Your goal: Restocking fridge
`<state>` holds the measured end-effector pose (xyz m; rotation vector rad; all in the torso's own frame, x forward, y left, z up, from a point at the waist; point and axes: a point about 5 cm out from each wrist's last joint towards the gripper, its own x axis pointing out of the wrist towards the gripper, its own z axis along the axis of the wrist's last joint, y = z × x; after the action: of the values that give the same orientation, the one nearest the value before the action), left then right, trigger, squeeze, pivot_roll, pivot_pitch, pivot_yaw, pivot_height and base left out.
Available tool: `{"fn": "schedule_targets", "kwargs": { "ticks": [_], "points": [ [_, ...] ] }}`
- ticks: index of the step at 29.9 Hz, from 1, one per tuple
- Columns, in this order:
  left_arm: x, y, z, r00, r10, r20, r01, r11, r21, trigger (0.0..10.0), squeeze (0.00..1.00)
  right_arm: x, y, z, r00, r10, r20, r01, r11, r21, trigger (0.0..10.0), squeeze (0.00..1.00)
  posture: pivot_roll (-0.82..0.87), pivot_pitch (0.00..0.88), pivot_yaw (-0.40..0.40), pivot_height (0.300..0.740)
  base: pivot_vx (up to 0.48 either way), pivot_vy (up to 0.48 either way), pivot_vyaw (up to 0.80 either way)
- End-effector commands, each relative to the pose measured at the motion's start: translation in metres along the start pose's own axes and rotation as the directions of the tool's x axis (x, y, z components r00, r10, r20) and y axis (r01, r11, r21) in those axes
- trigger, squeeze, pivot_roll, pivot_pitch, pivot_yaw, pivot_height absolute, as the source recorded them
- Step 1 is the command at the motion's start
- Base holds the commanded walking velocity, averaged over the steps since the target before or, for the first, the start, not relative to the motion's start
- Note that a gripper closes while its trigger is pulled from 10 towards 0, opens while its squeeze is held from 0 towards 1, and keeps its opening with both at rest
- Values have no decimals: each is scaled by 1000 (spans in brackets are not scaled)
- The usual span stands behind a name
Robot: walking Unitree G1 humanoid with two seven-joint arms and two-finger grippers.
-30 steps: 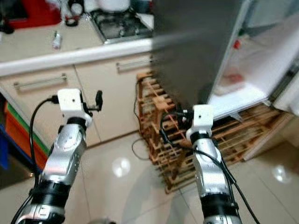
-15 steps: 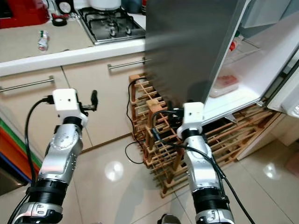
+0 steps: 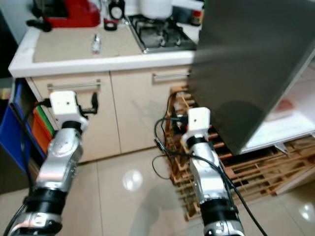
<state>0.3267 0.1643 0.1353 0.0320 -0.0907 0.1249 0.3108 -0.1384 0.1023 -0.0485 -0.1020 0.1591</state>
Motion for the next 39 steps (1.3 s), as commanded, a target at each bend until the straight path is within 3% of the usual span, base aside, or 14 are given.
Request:
{"fn": "schedule_targets", "kwargs": {
  "ticks": [1,11,14,20,24,27,31,33,36,39],
  "points": [
    [6,-12,12,999,-38,36,38,999,-3,10000,0,0,-5,2,1000,-24,9,24,1000,-13,10000,0,-55,0,1,740,446,0,469],
    [12,-14,22,996,-67,62,67,998,7,10000,0,4,-8,8,997,-66,32,66,998,-5,10000,0,-55,0,3,740,457,0,473],
    [13,-20,29,990,-109,93,107,994,30,10000,0,4,-14,7,992,-122,29,122,992,-4,10000,0,-54,0,5,740,480,0,0],
    [16,-29,48,967,-180,180,167,982,83,10000,0,6,-15,14,988,-136,69,138,990,-23,10000,0,-53,0,7,740,480,0,0],
    [17,-30,49,964,-190,188,175,980,93,10000,0,7,-15,17,986,-141,85,144,989,-32,10000,0,-52,0,8,740,480,0,0],
    [16,-33,54,953,-217,213,200,975,95,10000,0,12,-19,55,949,-189,254,214,974,-74,10000,0,-54,0,10,740,480,0,0],
    [15,-37,60,936,-252,246,230,966,115,10000,0,14,-23,74,923,-206,326,242,968,-71,10000,0,-54,0,12,740,480,0,0],
    [14,-41,63,923,-274,269,256,961,101,10000,0,15,-25,80,913,-216,345,254,965,-69,10000,0,-56,0,11,740,472,0,0],
    [10,-49,66,900,-325,291,291,944,155,10000,0,15,-26,80,912,-221,346,259,963,-68,10000,0,-56,0,11,740,207,0,0],
    [8,-51,68,894,-333,299,309,943,126,10000,0,13,-25,77,913,-231,337,270,960,-73,10000,0,-58,0,14,740,0,0,0]
  ]
}}
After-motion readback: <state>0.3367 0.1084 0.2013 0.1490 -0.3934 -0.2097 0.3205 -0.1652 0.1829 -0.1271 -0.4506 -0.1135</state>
